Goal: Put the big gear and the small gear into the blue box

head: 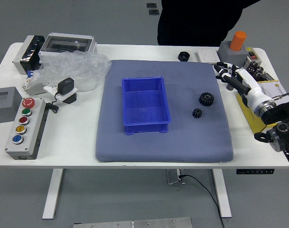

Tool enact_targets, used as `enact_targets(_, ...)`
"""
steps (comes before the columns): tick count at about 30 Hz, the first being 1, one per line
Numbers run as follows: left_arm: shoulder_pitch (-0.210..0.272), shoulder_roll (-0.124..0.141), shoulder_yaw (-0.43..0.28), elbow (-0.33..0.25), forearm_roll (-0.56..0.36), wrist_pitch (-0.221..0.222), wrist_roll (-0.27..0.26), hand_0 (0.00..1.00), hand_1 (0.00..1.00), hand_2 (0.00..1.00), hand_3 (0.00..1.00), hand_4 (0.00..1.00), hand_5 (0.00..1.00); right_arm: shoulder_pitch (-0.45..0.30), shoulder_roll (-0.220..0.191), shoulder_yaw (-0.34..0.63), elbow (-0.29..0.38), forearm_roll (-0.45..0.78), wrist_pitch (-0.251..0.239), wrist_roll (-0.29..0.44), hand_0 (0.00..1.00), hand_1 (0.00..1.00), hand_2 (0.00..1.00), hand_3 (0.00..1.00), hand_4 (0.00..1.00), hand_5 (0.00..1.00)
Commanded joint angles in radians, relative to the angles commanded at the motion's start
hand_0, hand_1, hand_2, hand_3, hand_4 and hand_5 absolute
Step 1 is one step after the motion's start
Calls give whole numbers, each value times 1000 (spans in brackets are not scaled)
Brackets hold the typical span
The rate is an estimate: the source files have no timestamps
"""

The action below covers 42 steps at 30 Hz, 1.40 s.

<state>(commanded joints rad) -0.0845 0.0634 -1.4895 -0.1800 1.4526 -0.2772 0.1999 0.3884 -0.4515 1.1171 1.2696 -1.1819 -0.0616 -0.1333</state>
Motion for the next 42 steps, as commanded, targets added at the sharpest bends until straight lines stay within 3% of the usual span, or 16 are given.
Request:
enact_targets(2, 0, 0, 0, 0, 0, 0, 0, 840, 802, 811, 843, 686, 269, 27, -7, -34, -28, -39, 7, -21, 871, 791, 862, 889, 774, 553)
enact_targets(3, 0, 1, 0, 0, -1, 0, 0, 840, 801, 811, 843, 684, 267, 44, -10, -55, -45, -63, 11, -32, 870, 798, 885, 890, 769, 504)
enact_targets(14, 0, 5, 3, 0, -7, 1, 1, 840, 802, 811, 843, 682, 266, 211, -28, -265, -194, -221, 24, -82, 870, 801, 901, 895, 762, 468)
enact_targets(24, 0, 7, 3, 0, -5, 1, 2, 840, 801, 811, 843, 679, 264, 354, 20, -448, -322, -362, 4, -102, 843, 785, 898, 892, 759, 436)
enact_targets(32, -3, 10, 4, 0, -4, 1, 3, 839, 801, 810, 843, 675, 260, 408, 66, -512, -383, -523, 38, -137, 805, 752, 879, 876, 755, 428)
enact_targets(42, -7, 8, 5, 0, -10, 1, 3, 839, 801, 809, 843, 673, 259, 420, 79, -537, -406, -732, 97, -157, 805, 756, 890, 894, 766, 416)
